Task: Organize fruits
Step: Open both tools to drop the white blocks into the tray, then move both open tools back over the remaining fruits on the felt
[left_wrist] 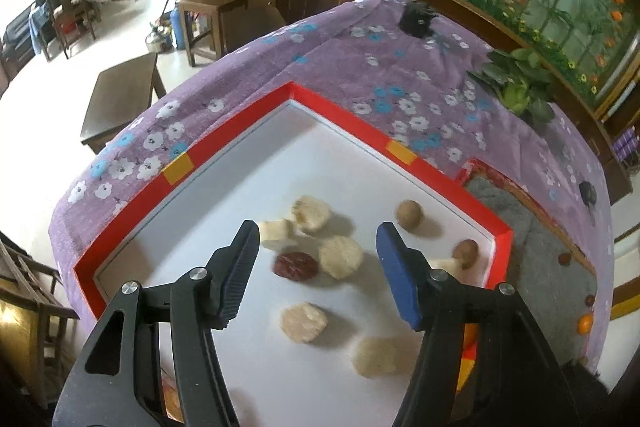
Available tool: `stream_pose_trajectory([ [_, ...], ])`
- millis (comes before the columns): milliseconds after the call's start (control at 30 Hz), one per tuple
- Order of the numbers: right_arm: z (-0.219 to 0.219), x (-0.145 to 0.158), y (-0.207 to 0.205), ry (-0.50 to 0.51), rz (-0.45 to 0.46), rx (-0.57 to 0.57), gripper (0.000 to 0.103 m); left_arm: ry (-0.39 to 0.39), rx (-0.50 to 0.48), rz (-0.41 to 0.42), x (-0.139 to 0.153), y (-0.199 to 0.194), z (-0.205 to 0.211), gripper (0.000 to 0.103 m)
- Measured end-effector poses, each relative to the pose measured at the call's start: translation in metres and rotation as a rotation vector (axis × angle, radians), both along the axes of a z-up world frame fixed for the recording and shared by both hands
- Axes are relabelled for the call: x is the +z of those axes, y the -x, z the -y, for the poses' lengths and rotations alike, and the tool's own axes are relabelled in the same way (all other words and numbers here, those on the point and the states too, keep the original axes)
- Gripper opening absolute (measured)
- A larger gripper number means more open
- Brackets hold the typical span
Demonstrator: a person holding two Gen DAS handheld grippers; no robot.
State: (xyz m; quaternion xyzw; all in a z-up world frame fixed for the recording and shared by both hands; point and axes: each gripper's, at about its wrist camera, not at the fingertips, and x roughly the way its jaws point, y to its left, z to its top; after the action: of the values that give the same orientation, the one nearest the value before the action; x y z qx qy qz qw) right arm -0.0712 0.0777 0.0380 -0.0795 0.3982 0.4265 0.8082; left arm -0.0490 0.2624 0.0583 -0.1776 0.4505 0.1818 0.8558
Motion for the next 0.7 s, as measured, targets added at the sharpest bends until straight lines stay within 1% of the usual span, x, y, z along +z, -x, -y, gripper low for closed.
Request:
stream_pose_trajectory([
  [133,0.028,0.008,-0.001,0.001,0.037,-0.059,0.046,-0.027,-0.059,0.018,0.005,-0.001,0.033,0.061],
  [233,0.051,0.007,-0.004,0.009,0.036,-0.114,0.048,-0.050,-0.114,0.023,0.007,-0.004,0.060,0.061],
  [467,0.112,-0.001,-0.010,0.038,0.031,-0.249,0.048,-0.042,-0.246,0.018,0.007,-0.015,0.122,0.061],
  [600,0.150,-0.005,-0.012,0.033,0.023,-0.321,0.048,-0.041,-0.302,0.010,0.004,-0.022,0.152,0.061],
  [700,0.175,-0.006,-0.012,0.047,0.029,-0.376,0.048,-0.028,-0.348,0.000,0.000,-0.028,0.172,0.061],
])
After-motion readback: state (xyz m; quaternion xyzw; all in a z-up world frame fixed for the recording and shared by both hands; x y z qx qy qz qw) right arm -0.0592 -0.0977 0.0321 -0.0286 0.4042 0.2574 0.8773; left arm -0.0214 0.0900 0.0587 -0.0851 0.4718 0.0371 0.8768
